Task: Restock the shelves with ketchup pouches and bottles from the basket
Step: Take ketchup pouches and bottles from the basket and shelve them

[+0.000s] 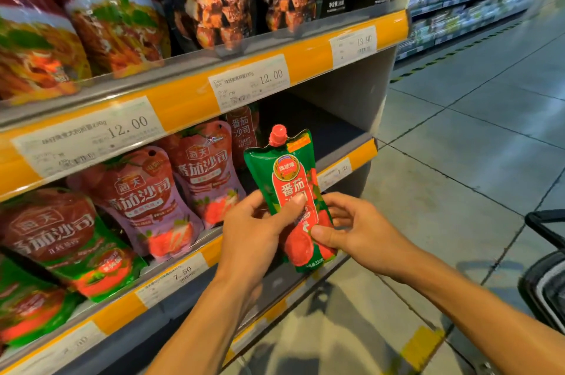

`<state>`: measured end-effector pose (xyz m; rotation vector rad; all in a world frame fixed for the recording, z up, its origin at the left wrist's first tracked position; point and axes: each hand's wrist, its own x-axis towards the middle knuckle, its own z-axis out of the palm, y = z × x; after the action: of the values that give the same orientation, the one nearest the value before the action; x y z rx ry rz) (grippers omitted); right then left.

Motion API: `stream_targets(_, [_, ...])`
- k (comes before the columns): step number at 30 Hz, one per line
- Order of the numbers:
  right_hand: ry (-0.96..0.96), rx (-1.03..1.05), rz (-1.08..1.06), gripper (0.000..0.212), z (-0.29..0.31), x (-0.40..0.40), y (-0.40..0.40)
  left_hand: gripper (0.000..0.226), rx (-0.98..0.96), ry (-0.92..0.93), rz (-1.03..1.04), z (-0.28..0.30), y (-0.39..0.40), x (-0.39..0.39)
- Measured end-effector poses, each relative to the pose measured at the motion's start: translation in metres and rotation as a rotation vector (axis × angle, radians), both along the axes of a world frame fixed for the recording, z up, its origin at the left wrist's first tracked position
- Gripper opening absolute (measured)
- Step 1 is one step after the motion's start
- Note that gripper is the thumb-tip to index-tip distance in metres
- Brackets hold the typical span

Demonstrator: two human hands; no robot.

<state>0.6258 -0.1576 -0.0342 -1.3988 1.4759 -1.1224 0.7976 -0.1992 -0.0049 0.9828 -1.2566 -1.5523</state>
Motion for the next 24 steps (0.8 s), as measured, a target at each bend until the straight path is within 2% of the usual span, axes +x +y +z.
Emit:
stream_targets(2, [-0.054,-0.016,-0.066,0.027,-0.005,-0.003,-0.006,0.036,-0.083,-0.077,-0.038,0.002,-0.004,0.002])
stream_targets(3, [-0.099,-0.013,-0.099,0.026,-0.006,-0.006,-0.009,0.042,-0.156,-0.172,-0.020,0.001,-0.006,0.005])
stream_targets(5, [-0.172,-0.019,-0.163,0.025,-0.006,-0.012,-0.019,0.048,-0.423,-0.531,0.064,-0.007,-0.012,0.017])
stream_targets(7, [-0.181,-0.041,-0.228,0.023,-0.003,-0.019,-0.032,0.045,-0.712,-0.921,0.105,-0.017,-0.016,0.028])
stream_targets(10, [-0.148,-0.095,-0.286,0.023,0.004,-0.025,-0.059,0.055,-0.873,-1.262,-0.002,-0.030,-0.019,0.032])
stream_targets(15, [-0.025,-0.136,-0.298,0.021,0.009,-0.023,-0.120,0.062,-0.909,-1.423,-0.039,-0.037,-0.025,0.030])
stream_targets(18, [0.089,-0.112,-0.267,0.044,0.010,-0.019,-0.156,0.054,-0.904,-1.484,-0.072,-0.038,-0.025,0.027])
stream_targets(20, [0.070,-0.078,-0.211,0.058,0.006,-0.016,-0.172,0.050,-0.874,-1.503,-0.083,-0.039,-0.026,0.025])
stream_targets(24, [0.068,-0.072,-0.136,0.047,-0.007,-0.017,-0.187,0.046,-0.856,-1.498,-0.074,-0.041,-0.030,0.025])
